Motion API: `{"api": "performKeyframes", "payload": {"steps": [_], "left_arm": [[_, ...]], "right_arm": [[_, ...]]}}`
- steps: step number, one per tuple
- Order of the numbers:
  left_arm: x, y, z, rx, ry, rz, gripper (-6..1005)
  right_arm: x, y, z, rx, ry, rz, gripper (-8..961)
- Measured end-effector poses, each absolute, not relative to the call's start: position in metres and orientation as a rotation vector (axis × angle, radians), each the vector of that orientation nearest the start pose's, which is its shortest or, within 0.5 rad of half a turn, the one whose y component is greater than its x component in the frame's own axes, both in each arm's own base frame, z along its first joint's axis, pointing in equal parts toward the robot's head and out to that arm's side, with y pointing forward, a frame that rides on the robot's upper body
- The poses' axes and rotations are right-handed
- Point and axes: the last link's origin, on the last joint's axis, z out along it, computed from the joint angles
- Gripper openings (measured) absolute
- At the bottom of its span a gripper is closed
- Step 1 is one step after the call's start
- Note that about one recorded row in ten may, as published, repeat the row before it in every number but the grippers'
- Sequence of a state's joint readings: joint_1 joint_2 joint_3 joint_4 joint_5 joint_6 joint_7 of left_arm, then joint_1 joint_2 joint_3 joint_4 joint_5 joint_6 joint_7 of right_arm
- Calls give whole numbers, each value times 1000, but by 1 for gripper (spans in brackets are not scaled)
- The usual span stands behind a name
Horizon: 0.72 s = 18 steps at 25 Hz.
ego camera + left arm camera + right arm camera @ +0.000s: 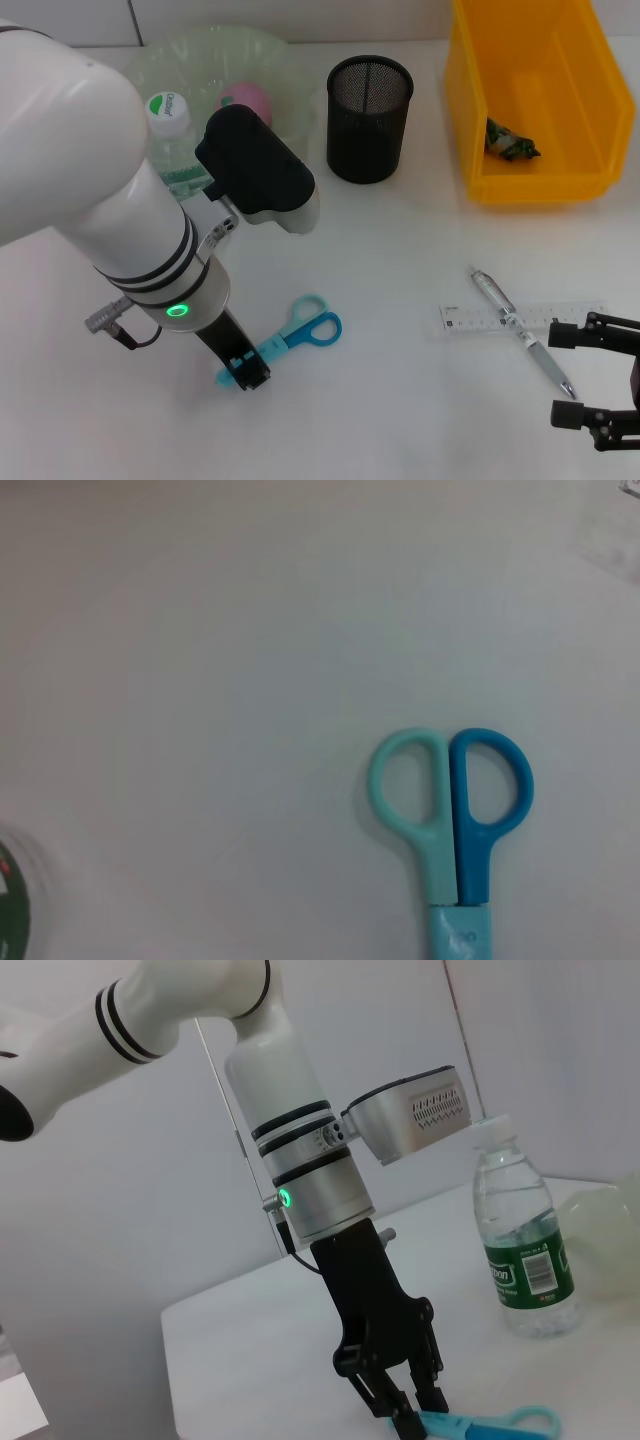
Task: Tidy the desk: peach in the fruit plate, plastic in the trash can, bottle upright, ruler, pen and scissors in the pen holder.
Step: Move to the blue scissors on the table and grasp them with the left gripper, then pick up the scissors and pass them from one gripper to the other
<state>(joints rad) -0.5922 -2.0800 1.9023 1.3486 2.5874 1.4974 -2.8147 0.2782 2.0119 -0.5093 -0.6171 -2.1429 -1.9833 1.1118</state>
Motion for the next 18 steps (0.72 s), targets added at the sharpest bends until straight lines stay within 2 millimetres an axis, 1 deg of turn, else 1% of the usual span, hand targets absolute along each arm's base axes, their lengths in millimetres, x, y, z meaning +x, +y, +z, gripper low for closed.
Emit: {"api": "performKeyframes", "payload": {"steps": [4, 15, 18], "left_arm": [[-168, 298, -82, -2685, -769, 838, 336], [-167, 296, -81, -2687, -759, 819, 208], [-165, 296, -80, -2688, -748, 797, 206]], "right_arm": [[324, 207, 33, -2825, 589, 883, 839], [326, 209, 33, -2816, 595, 871, 839], [326, 209, 33, -2813, 595, 870, 839]]}}
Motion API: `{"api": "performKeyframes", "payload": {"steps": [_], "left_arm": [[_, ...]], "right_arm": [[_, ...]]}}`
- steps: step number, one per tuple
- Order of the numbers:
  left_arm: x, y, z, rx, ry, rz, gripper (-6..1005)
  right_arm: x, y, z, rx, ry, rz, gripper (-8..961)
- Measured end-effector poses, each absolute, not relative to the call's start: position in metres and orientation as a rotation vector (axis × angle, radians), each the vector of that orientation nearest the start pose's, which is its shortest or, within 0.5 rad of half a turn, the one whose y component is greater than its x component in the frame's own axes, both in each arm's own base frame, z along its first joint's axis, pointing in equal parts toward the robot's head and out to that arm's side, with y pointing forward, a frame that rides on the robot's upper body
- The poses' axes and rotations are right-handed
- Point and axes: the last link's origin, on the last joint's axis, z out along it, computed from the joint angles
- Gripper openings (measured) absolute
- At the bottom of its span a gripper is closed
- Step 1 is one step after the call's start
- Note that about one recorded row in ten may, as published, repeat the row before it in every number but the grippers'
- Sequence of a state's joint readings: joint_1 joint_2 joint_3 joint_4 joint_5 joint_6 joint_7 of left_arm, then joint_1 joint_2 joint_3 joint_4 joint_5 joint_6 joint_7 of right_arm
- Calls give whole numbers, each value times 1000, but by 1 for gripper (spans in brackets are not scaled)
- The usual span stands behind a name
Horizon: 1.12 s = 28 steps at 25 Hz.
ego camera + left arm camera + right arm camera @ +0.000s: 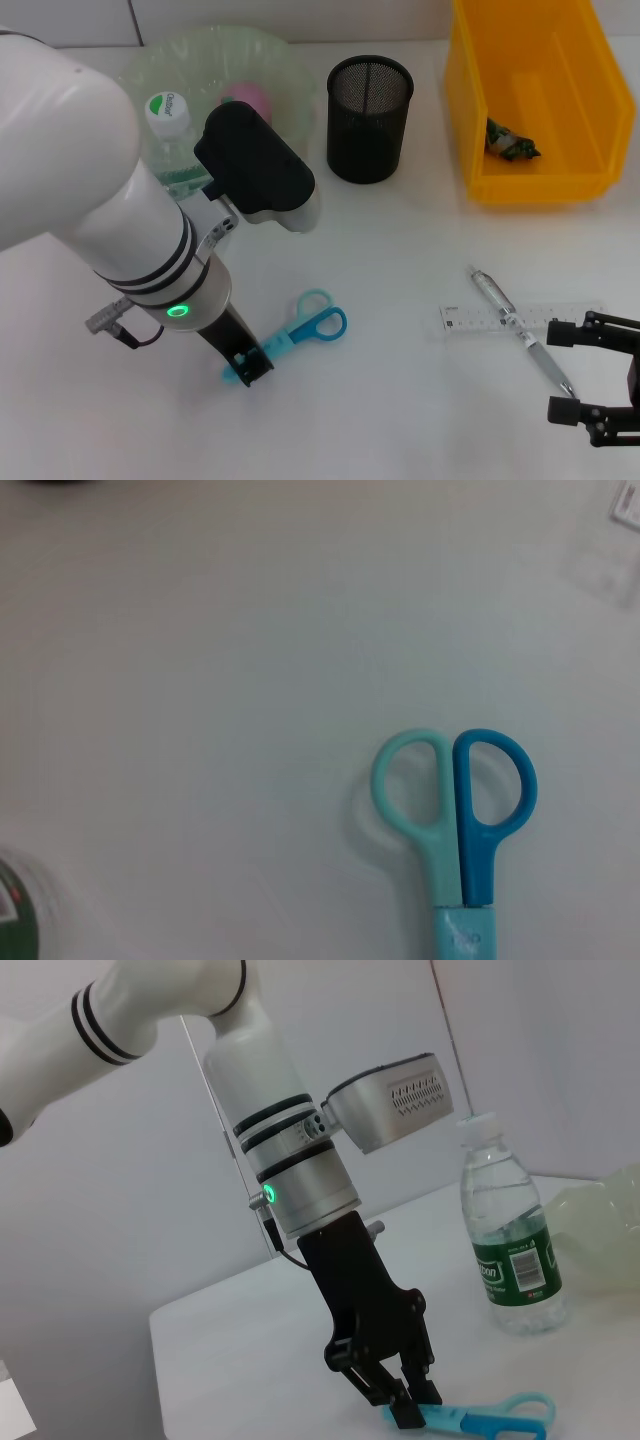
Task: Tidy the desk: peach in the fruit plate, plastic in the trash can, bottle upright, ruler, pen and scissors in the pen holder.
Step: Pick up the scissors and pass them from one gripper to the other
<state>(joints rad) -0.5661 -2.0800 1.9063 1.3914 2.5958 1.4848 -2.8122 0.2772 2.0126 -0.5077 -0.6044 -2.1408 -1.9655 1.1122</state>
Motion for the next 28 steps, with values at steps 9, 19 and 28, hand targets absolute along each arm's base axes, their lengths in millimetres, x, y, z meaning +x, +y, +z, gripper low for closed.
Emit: {"api": "performKeyframes", "payload": {"steps": [9, 19, 28], "left_arm": [[-146, 300, -74, -2698, -667, 610, 204], [-122, 308, -76, -2774, -542, 229, 204], [-131, 326, -87, -2702, -404, -166, 205]], "right_arm": [[332, 211, 43, -2672, 632, 933, 839], [340, 215, 62, -2369, 733, 1103, 840], [324, 223, 41, -2113, 894, 1447, 839]]}}
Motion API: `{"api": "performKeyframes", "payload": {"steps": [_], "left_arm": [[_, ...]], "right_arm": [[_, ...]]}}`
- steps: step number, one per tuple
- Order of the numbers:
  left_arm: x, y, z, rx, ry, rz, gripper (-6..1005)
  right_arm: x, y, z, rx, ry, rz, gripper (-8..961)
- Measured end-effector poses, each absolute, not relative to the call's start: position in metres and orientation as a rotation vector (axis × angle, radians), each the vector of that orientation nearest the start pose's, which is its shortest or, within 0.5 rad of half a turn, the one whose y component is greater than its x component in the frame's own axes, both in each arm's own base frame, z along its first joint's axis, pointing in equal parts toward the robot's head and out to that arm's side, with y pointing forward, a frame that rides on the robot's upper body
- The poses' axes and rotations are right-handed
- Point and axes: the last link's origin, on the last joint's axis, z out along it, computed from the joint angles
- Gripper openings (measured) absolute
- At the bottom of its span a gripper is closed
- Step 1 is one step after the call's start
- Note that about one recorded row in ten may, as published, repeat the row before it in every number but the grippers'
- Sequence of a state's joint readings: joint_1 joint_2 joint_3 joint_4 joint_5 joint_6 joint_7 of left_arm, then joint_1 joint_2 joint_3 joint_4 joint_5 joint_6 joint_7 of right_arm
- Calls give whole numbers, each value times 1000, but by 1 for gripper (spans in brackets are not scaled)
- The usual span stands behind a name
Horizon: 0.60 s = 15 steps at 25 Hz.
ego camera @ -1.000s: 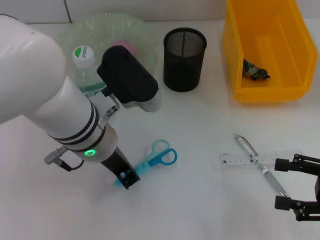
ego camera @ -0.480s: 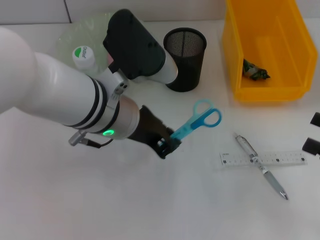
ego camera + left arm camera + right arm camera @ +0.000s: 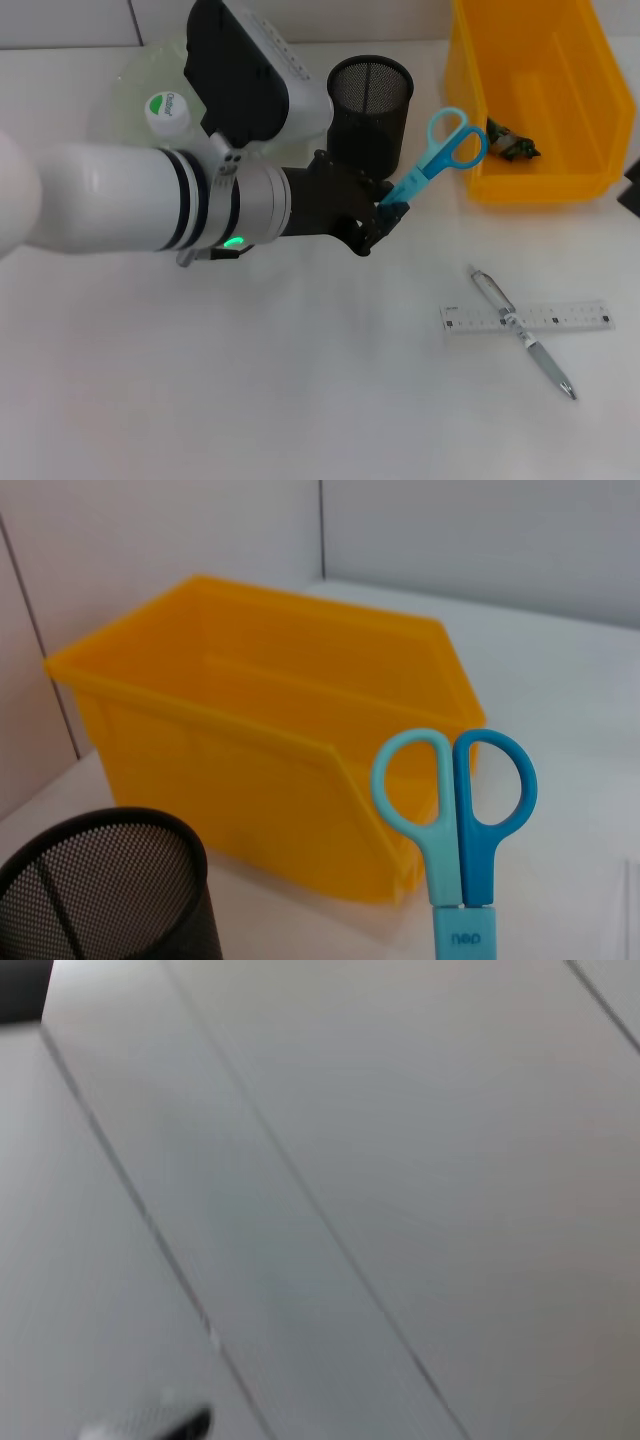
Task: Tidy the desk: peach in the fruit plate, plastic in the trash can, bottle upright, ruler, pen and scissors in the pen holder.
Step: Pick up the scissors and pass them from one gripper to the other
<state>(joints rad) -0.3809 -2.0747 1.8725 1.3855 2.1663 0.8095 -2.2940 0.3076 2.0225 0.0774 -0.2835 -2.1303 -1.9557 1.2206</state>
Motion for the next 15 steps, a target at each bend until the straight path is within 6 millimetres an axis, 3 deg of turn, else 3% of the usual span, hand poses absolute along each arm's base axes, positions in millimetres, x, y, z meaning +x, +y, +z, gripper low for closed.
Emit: {"api": "performKeyframes", "payload": {"steps": [7, 15], "left_arm": [[-142, 327, -102, -2656, -336, -310, 205], [-148, 323, -109, -2665, -313, -434, 211]], "right_arm": [[302, 238, -6, -1959, 982, 1548, 838], [294, 249, -26, -1880, 932, 1498, 836]]}}
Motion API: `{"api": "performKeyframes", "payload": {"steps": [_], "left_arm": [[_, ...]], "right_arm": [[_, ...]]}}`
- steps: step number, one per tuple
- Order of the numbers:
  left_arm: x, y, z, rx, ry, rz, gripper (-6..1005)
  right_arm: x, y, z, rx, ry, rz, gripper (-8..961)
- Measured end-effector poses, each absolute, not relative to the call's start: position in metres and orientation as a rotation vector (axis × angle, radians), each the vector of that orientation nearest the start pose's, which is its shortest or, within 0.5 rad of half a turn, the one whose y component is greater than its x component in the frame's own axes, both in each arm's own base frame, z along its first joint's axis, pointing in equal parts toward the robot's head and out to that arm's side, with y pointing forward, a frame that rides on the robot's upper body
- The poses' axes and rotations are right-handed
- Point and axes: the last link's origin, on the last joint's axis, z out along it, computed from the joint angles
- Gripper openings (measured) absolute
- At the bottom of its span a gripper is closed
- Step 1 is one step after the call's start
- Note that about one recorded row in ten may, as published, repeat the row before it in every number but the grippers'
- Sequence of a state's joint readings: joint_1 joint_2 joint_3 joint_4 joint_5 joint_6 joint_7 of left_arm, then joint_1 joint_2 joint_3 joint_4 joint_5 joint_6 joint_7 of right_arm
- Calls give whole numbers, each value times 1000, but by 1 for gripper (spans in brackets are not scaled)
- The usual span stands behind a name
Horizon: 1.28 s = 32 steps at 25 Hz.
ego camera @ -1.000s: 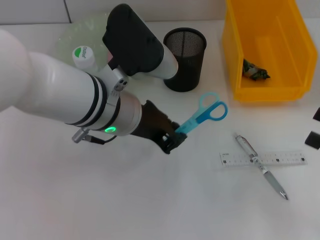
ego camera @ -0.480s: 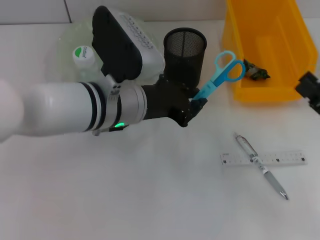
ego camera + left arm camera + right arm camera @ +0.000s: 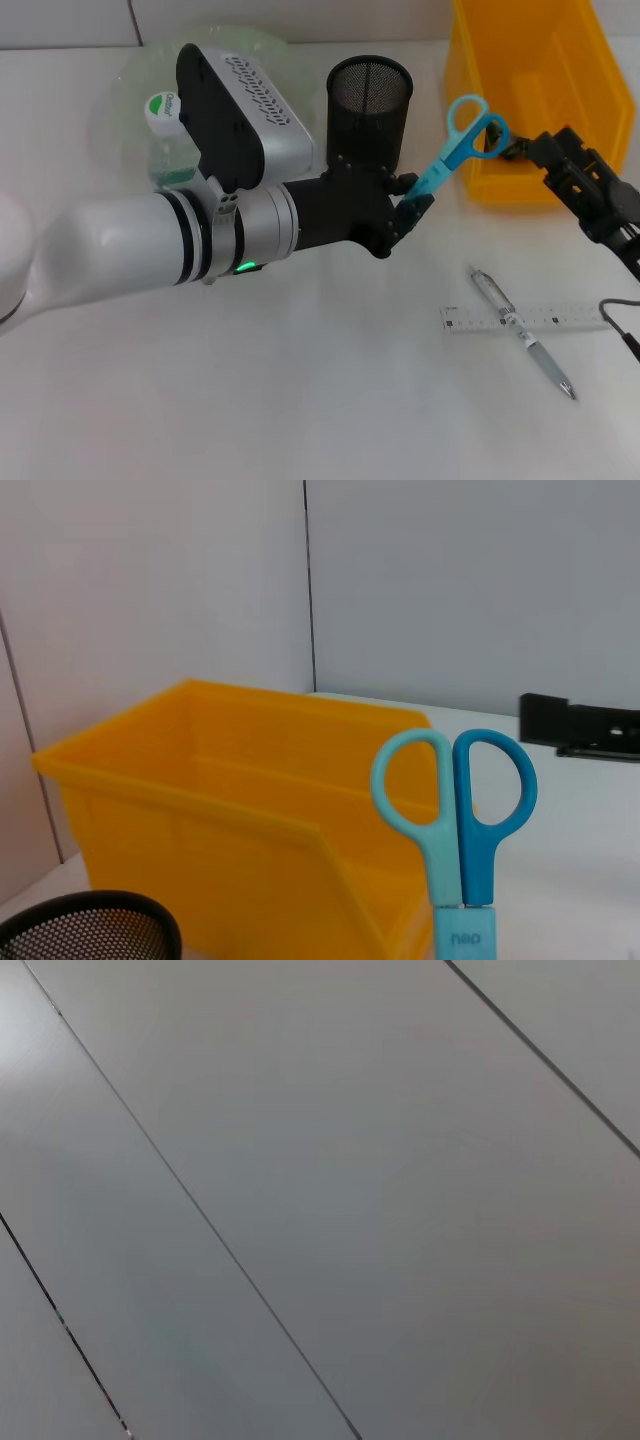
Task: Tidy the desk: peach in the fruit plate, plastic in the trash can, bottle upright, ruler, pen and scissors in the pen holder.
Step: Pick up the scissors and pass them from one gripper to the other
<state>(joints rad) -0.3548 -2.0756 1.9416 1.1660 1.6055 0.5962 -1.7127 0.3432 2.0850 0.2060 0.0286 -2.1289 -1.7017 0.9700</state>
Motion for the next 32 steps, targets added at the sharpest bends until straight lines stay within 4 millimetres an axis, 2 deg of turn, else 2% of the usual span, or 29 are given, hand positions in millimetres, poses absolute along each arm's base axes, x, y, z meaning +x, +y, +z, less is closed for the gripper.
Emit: {"api": "performKeyframes", "payload": {"steps": [10, 16, 21, 32], "left_arm": [[-149, 317, -113, -2690, -300, -433, 236], [-148, 316, -113, -2693, -290, -435, 251], [-147, 313, -115, -2706, -279, -435, 263], [-146, 310, -118, -2716, -265, -436, 290]], "right_arm": [[284, 268, -41, -1942, 902, 1405, 834], [279, 275, -47, -1970, 906, 1387, 705], [277, 276, -52, -2009, 915, 1367, 474], [277, 272, -56, -2027, 931, 1359, 169]]}}
